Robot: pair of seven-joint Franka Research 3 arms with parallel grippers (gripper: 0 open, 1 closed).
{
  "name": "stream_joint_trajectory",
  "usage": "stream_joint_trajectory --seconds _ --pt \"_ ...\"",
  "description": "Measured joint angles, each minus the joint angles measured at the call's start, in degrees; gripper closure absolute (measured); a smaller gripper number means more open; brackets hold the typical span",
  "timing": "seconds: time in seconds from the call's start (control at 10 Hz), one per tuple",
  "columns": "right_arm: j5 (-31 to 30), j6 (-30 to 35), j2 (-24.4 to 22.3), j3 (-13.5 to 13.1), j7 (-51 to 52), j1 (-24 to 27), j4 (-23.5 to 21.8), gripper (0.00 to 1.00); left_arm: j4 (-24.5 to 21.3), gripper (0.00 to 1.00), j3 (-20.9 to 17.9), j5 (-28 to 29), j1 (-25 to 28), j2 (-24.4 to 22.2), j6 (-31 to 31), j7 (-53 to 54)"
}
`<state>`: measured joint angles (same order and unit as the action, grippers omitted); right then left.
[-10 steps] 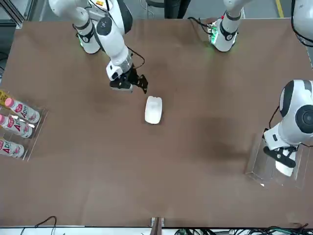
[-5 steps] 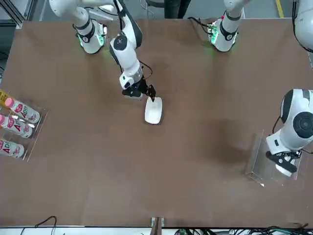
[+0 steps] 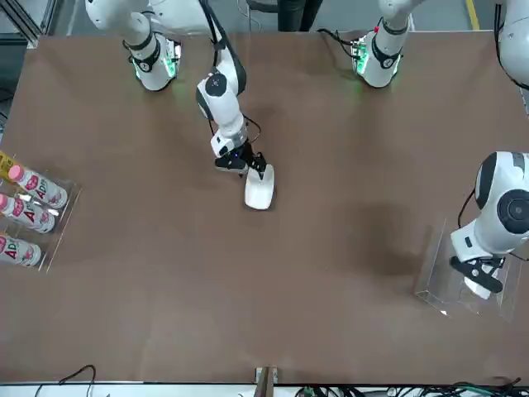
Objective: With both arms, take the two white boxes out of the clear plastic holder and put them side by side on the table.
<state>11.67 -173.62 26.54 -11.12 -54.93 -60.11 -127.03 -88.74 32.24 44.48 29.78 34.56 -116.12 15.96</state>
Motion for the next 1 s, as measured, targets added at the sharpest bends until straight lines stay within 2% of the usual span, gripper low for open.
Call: stream_joint_trajectory --seconds 0.1,0.3,0.6,0.8,1.0 --pt "0.0 -0.1 0.6 -1.9 -0.3 -1.9 0.2 0.03 0.2 0.98 0.2 0.0 0.0 -0.1 0.1 0.0" --pt "0.0 -0.8 2.0 -2.6 -0.6 -2.5 0.9 0.06 0.3 0.98 1.4 -0.9 -0.2 -0.7 1.7 -1.5" --pt "0.0 -1.3 5.1 -3.2 -2.0 -2.8 2.9 0.15 0.6 0.98 7.2 -3.9 -0.8 -2.2 8.2 -9.8" --pt "0.0 -1.3 5.7 -3.6 -2.3 -2.9 3.5 0.27 0.7 0.98 10.7 -4.9 -1.0 -2.7 11.9 -15.1" --pt "0.1 -1.3 5.7 -3.6 -4.4 -2.9 3.9 0.53 0.7 0.98 13.0 -5.1 -1.2 -2.7 14.0 -19.0"
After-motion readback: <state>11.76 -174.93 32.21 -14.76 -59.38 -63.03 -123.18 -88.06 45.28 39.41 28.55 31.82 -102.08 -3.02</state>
